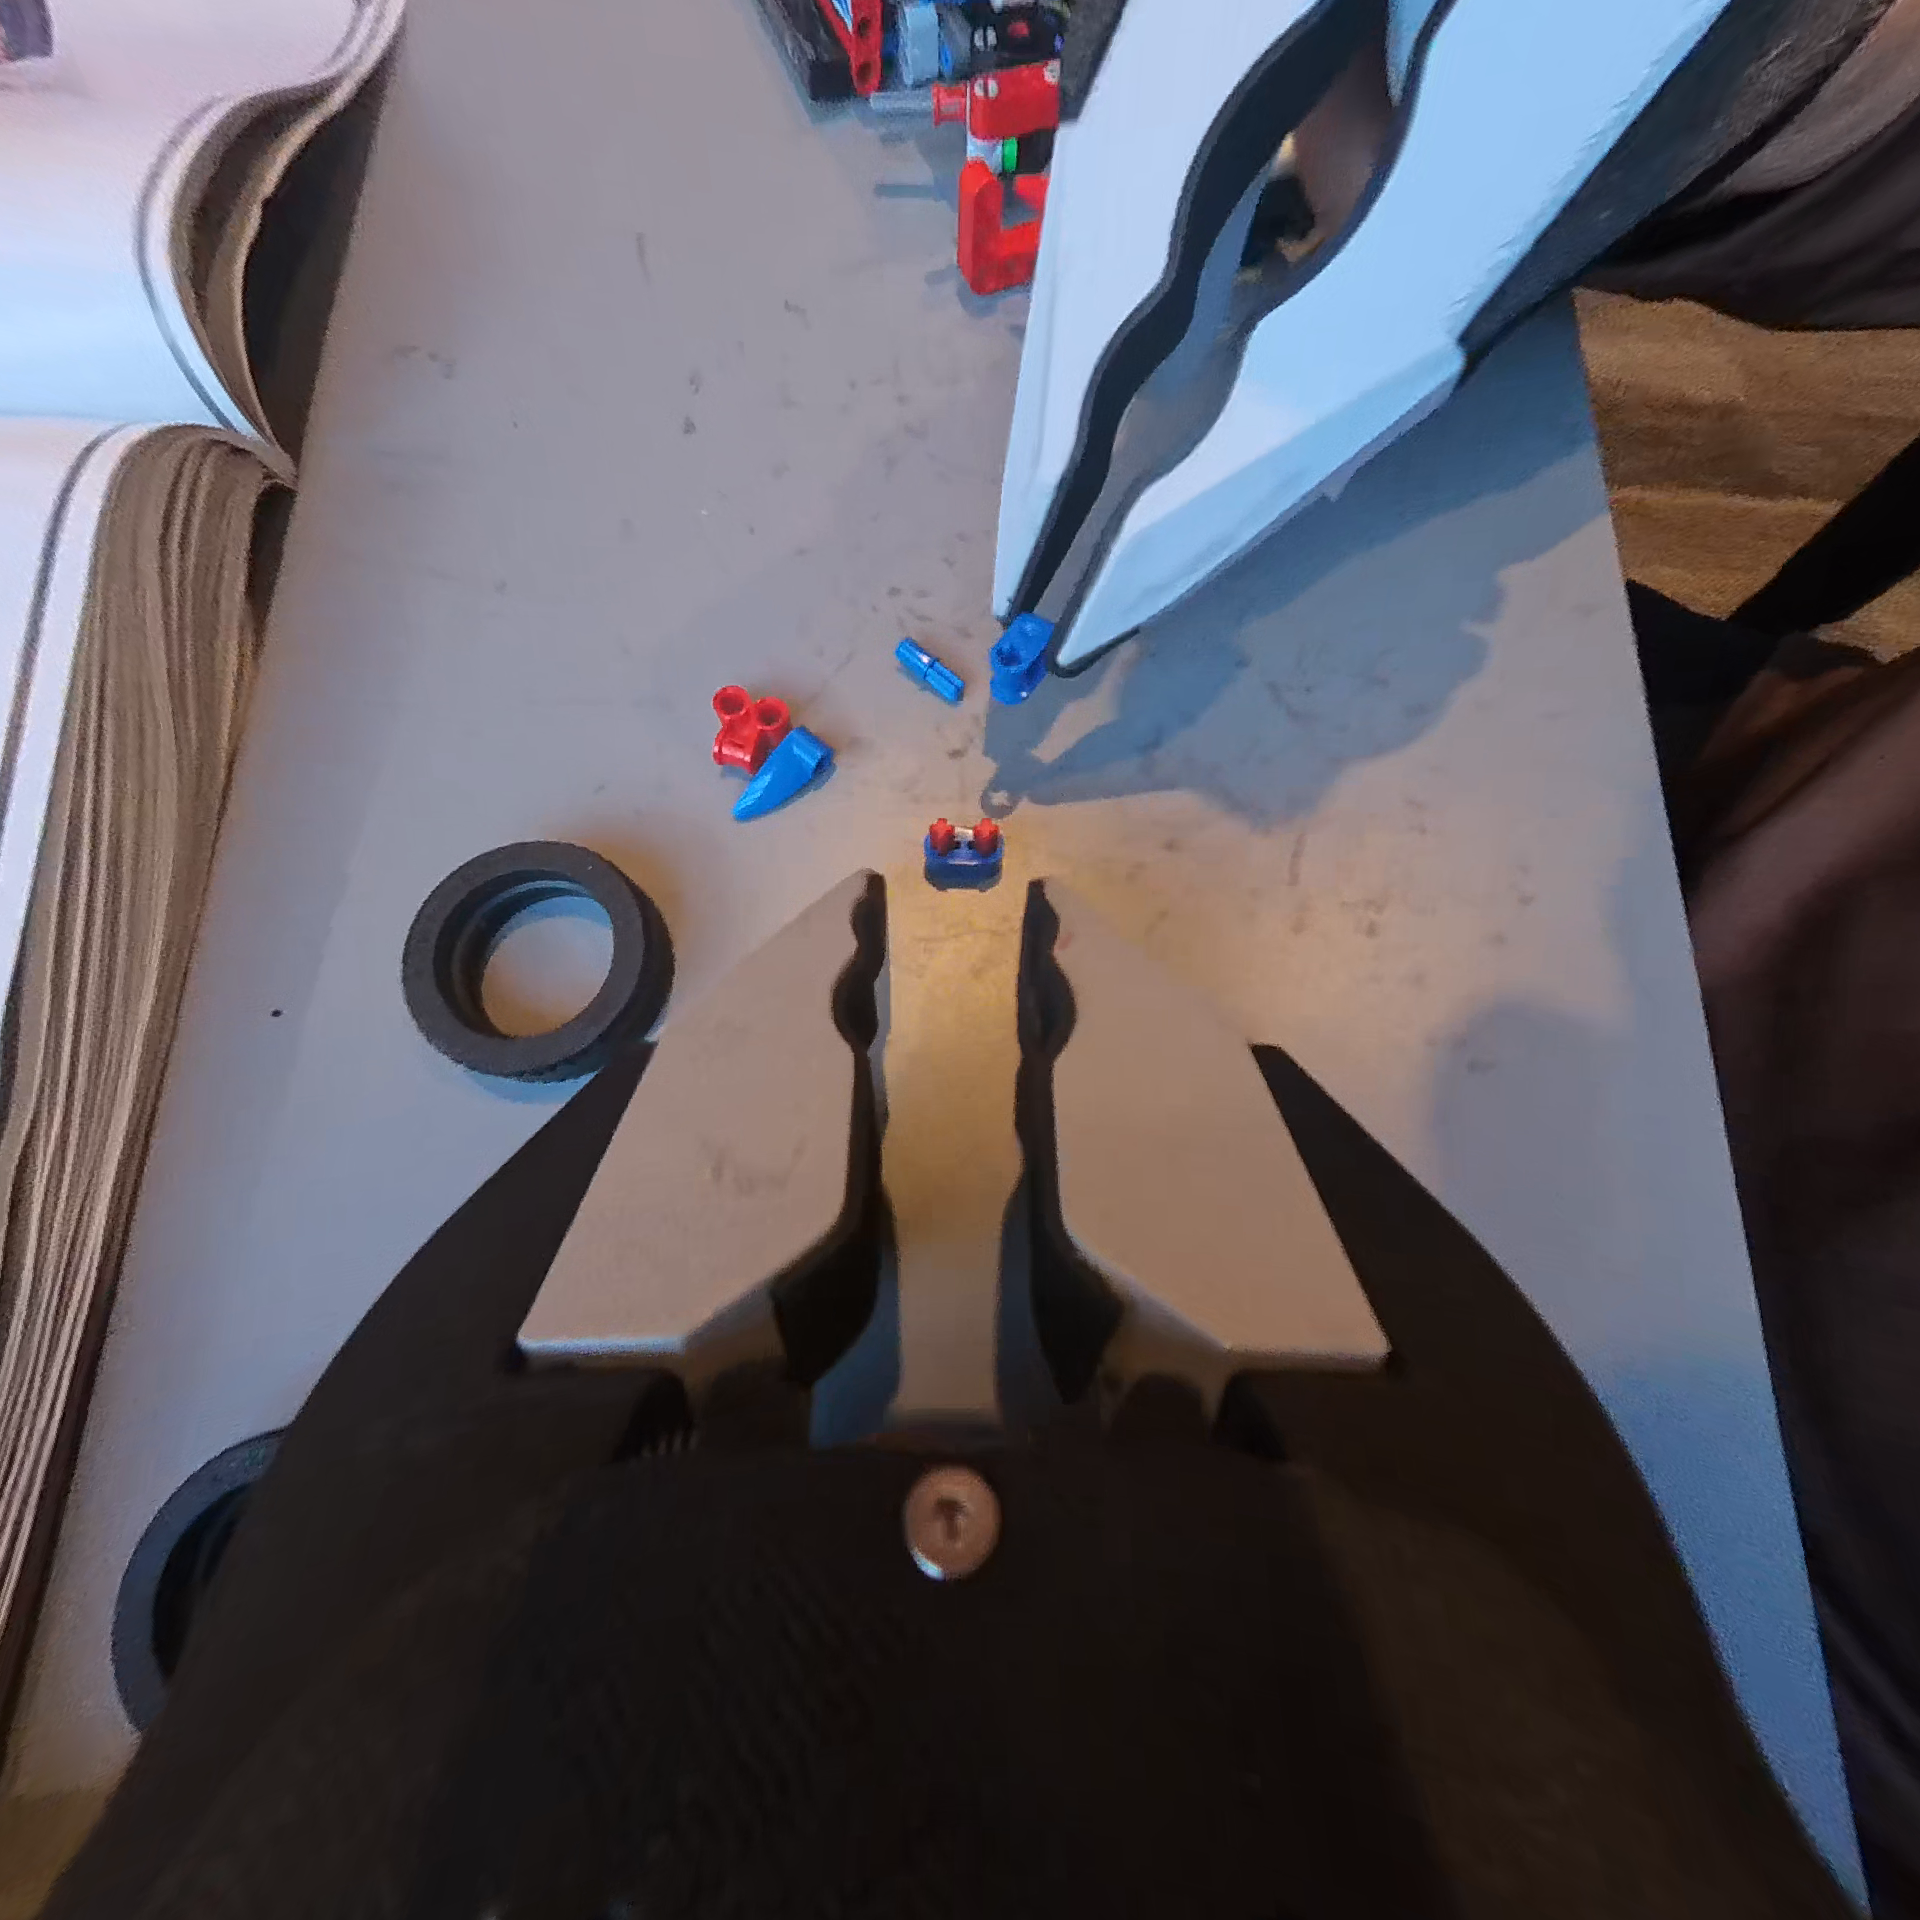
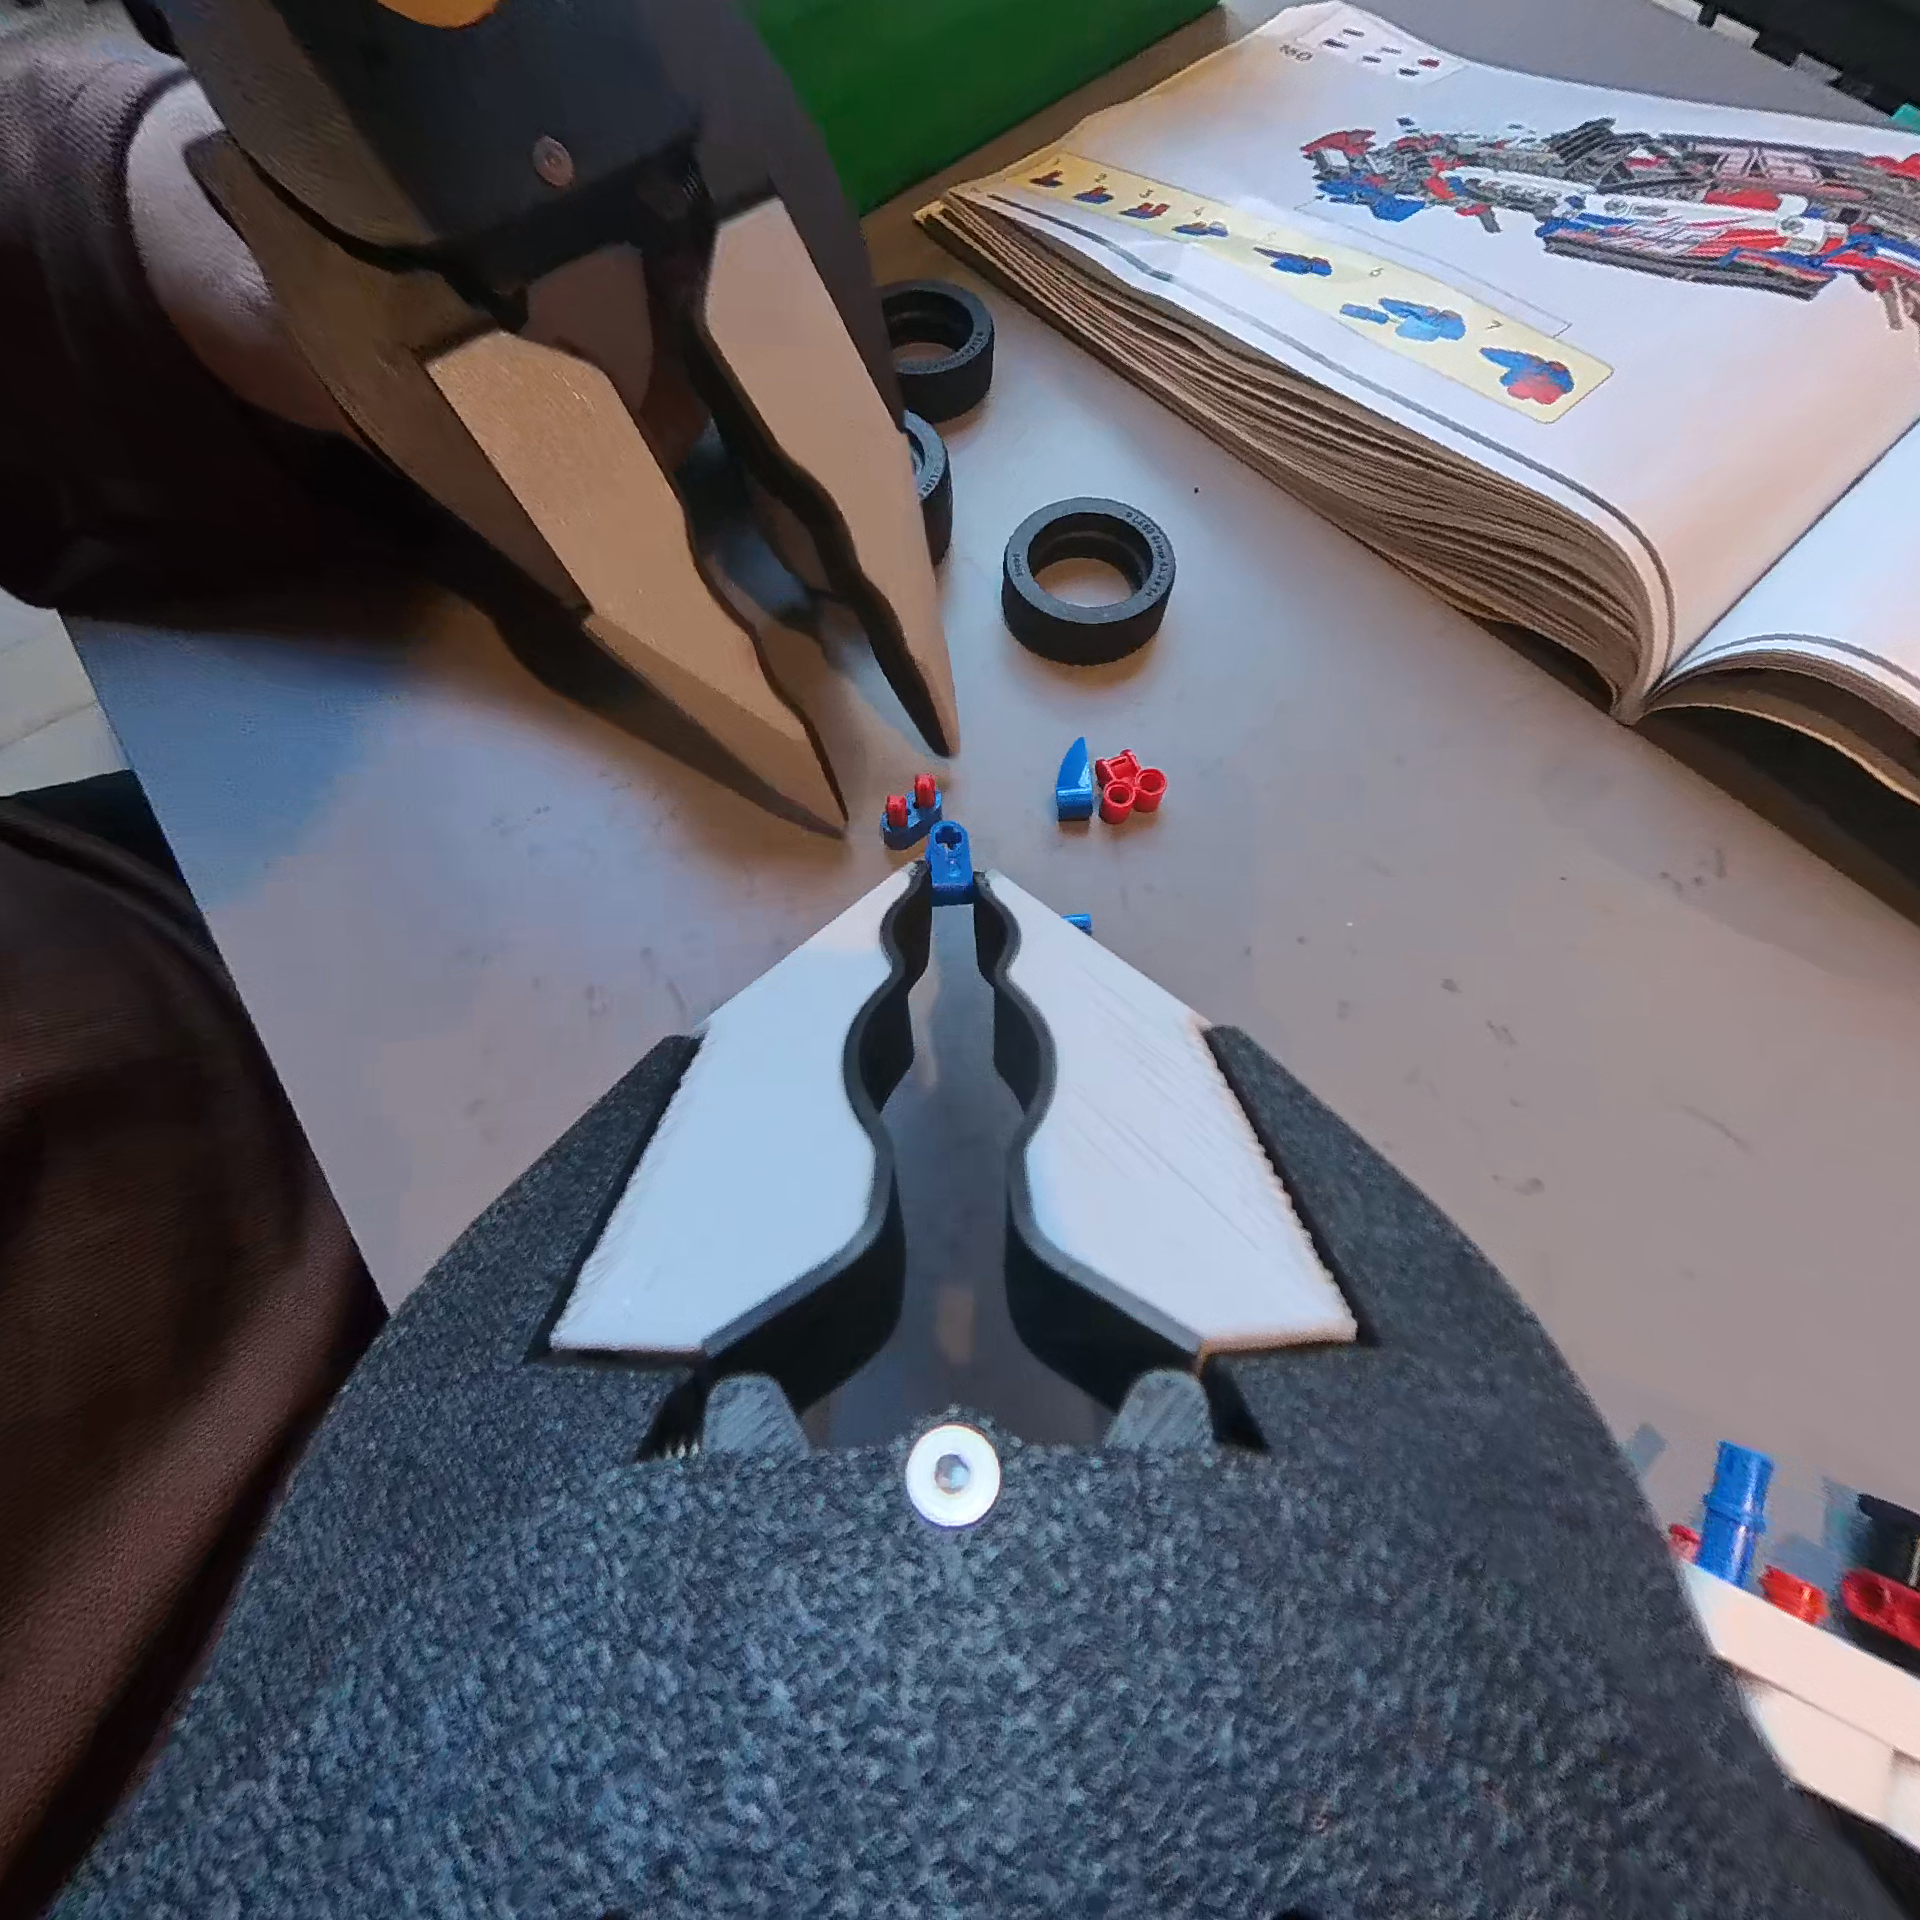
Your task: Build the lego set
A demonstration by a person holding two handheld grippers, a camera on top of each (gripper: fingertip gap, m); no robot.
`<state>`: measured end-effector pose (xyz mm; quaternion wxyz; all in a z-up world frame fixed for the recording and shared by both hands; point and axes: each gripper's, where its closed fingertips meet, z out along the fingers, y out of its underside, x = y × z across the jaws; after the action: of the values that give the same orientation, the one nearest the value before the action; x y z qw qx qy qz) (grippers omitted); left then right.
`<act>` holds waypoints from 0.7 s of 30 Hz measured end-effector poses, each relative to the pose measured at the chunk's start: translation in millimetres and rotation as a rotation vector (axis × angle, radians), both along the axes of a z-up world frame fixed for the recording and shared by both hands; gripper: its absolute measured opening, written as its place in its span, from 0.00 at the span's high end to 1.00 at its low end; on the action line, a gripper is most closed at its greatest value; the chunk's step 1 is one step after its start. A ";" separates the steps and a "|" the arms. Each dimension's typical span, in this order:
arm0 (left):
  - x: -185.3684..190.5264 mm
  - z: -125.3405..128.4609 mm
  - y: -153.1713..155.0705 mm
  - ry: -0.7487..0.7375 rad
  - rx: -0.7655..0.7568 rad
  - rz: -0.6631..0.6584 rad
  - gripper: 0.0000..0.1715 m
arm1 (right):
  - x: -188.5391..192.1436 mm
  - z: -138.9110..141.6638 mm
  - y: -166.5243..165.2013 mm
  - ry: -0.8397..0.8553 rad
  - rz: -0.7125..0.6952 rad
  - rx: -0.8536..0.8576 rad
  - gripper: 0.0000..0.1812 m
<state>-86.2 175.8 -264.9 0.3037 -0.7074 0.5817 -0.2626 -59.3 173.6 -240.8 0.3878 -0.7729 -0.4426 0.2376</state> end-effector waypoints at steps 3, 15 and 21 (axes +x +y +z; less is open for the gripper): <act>6.7 -2.0 -0.6 0.015 0.009 -0.015 0.86 | -0.7 0.3 -0.6 0.000 0.008 0.005 0.96; 13.9 -2.7 -1.9 0.021 0.019 -0.020 0.93 | -2.2 0.2 -1.7 0.008 0.016 0.004 0.96; 10.5 -2.6 -17.0 0.020 0.031 -0.094 0.93 | -5.6 -2.8 -4.7 -0.015 0.028 0.005 0.96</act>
<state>-75.7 158.8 -267.5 0.2961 -0.6772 0.6213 -0.2603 -64.9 168.9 -243.7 0.3828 -0.7676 -0.4567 0.2360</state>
